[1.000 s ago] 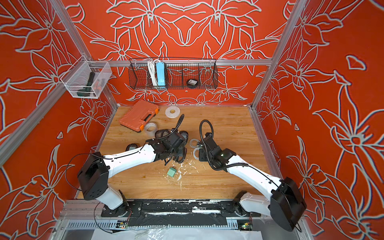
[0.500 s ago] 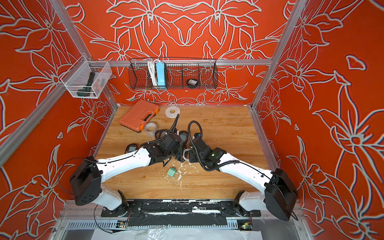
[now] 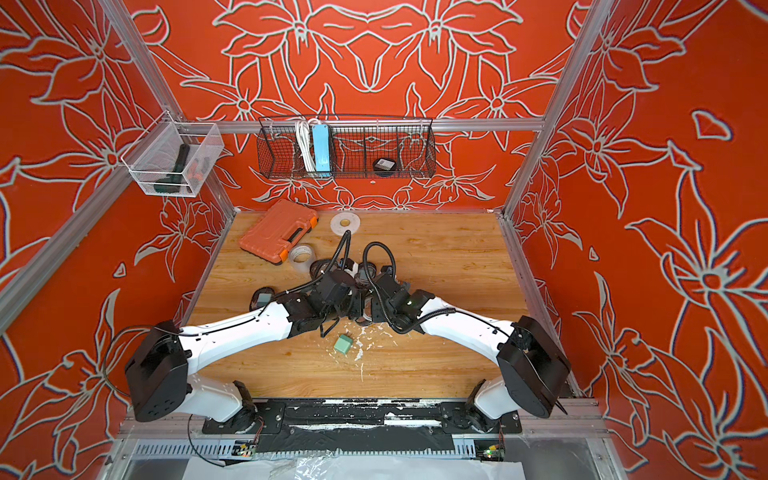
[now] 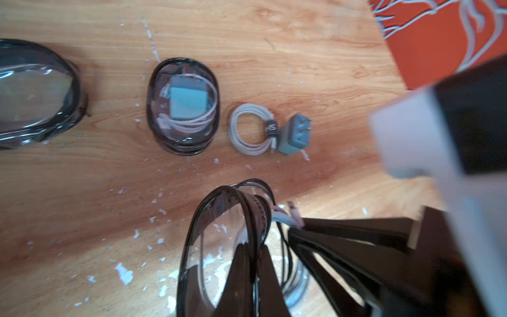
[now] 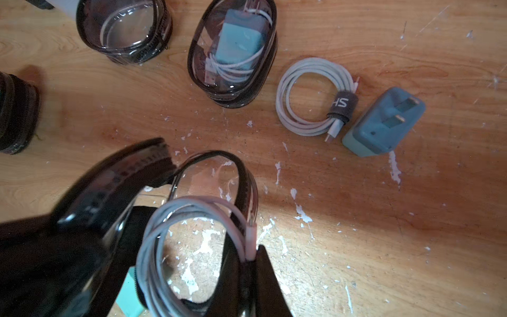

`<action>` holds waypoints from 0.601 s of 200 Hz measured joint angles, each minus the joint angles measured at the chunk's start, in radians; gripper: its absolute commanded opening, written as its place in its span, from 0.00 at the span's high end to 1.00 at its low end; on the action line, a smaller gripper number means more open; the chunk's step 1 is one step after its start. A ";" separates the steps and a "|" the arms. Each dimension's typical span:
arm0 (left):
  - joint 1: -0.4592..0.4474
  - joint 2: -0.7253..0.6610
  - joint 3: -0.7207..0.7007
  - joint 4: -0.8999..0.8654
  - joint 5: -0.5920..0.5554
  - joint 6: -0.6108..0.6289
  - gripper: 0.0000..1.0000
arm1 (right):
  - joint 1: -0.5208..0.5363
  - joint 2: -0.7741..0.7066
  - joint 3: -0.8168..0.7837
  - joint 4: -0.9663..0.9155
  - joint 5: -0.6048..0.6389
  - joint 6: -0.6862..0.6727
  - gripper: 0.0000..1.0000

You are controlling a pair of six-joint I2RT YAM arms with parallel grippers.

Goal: Pack away charging kits
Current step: Place the charging cable in the storage bag.

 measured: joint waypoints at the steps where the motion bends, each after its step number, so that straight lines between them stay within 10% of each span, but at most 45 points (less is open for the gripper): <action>1: 0.000 -0.001 -0.001 0.002 0.003 0.001 1.00 | 0.000 0.001 0.000 -0.001 0.001 0.000 1.00; 120: 0.000 -0.006 -0.041 0.135 0.144 0.011 1.00 | 0.000 0.014 0.014 0.001 0.016 0.010 1.00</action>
